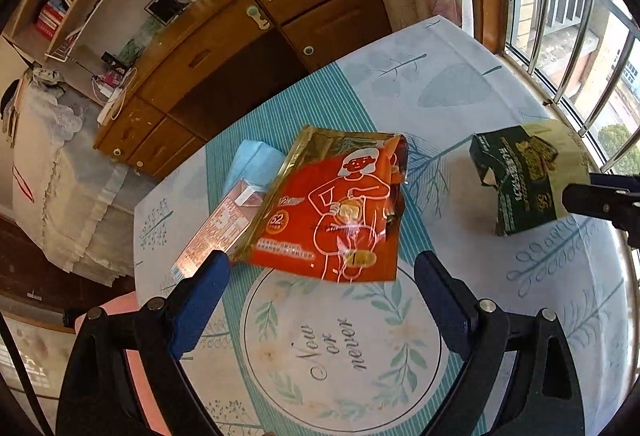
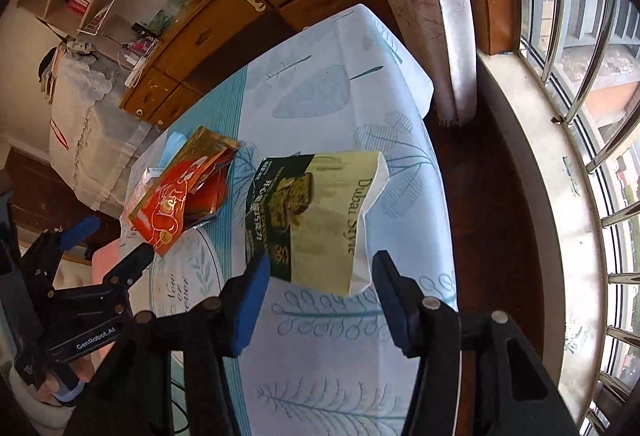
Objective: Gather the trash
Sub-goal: 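Grasp the green chocolate box with the right tool while the left tool grasps the red-gold snack bag, then carry the chocolate box and snack bag in both tools over the trash bin, then open both tools to drop the box and snack bag into the bin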
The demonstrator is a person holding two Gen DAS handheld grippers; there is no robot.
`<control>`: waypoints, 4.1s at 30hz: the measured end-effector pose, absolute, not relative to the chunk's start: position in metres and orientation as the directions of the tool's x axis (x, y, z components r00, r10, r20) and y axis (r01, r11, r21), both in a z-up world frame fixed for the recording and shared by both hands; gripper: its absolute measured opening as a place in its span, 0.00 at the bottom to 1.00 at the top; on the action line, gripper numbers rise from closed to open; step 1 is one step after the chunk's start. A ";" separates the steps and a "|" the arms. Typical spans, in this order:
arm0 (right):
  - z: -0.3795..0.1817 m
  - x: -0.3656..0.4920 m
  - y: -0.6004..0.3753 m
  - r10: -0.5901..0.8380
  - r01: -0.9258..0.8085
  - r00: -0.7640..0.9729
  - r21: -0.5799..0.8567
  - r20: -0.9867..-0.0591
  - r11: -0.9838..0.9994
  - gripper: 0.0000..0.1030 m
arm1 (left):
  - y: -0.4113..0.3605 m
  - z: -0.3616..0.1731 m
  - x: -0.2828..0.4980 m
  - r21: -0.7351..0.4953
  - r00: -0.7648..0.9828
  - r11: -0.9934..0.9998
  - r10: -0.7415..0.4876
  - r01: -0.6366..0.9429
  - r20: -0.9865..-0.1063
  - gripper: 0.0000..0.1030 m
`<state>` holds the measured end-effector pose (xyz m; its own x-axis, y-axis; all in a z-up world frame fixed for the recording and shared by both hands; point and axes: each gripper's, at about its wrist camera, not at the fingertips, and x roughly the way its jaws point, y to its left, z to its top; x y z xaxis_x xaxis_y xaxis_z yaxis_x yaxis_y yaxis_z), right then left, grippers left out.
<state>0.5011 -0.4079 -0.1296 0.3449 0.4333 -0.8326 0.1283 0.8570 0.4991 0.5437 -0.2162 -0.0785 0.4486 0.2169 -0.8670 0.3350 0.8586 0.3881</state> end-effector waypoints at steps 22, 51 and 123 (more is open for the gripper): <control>-0.141 0.529 -0.402 0.572 0.023 0.316 0.608 -0.757 0.793 0.35 | -0.212 -0.165 0.628 0.180 0.165 0.957 0.145 0.225 -0.976 0.90; -0.089 0.467 -0.382 0.629 -0.082 0.367 0.650 -0.686 0.756 0.14 | -0.180 -0.078 0.517 -0.183 0.221 0.974 -0.210 0.135 -0.952 0.03; -0.447 0.044 -0.184 0.303 0.057 0.029 0.304 -0.953 0.951 0.43 | -0.012 -0.440 0.041 -0.136 0.088 0.980 -0.149 0.143 -0.985 0.77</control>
